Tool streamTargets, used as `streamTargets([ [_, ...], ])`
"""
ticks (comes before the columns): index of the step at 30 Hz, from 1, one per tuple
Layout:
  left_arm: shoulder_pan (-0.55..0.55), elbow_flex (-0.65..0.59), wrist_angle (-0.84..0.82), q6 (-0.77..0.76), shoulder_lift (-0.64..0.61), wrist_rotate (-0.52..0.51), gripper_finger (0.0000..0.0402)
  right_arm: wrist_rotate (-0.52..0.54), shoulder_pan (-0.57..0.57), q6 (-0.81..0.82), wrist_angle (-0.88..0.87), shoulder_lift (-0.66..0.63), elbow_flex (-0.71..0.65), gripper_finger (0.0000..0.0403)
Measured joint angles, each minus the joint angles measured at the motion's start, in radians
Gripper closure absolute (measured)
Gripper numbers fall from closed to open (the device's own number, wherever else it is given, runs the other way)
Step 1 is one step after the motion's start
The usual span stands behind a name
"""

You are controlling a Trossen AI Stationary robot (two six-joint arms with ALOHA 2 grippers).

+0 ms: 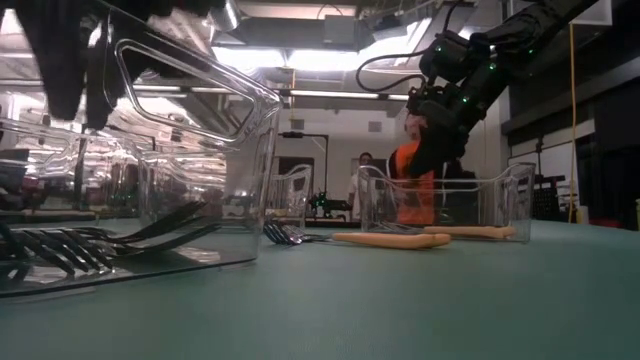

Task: Sort silverware by color (type)
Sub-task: Put the blue fork into the top left transparent bin

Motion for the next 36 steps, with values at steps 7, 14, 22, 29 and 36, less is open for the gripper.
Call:
streamTargets([
  [7, 0.015, 0.115, -0.002, 0.003, 0.000, -0.002, 0.0321, 0.000, 0.000, 0.000, 0.000, 0.000, 0.000, 0.0303],
  [14, 0.068, 0.207, -0.001, 0.003, 0.000, -0.037, 0.0321, 0.000, 0.000, 0.000, 0.000, 0.000, 0.000, 0.0303],
  [22, 0.173, 0.223, 0.079, -0.007, 0.000, -0.100, 0.0321, 0.000, 0.000, 0.000, 0.000, 0.000, 0.000, 0.0303],
  [29, 0.274, 0.223, 0.213, -0.083, 0.001, -0.152, 0.0321, 0.000, 0.000, 0.000, 0.000, 0.000, 0.000, 0.0303],
  [36, 0.347, 0.223, 0.312, -0.087, 0.001, -0.153, 0.0321, 0.000, 0.000, 0.000, 0.000, 0.000, 0.000, 0.0303],
])
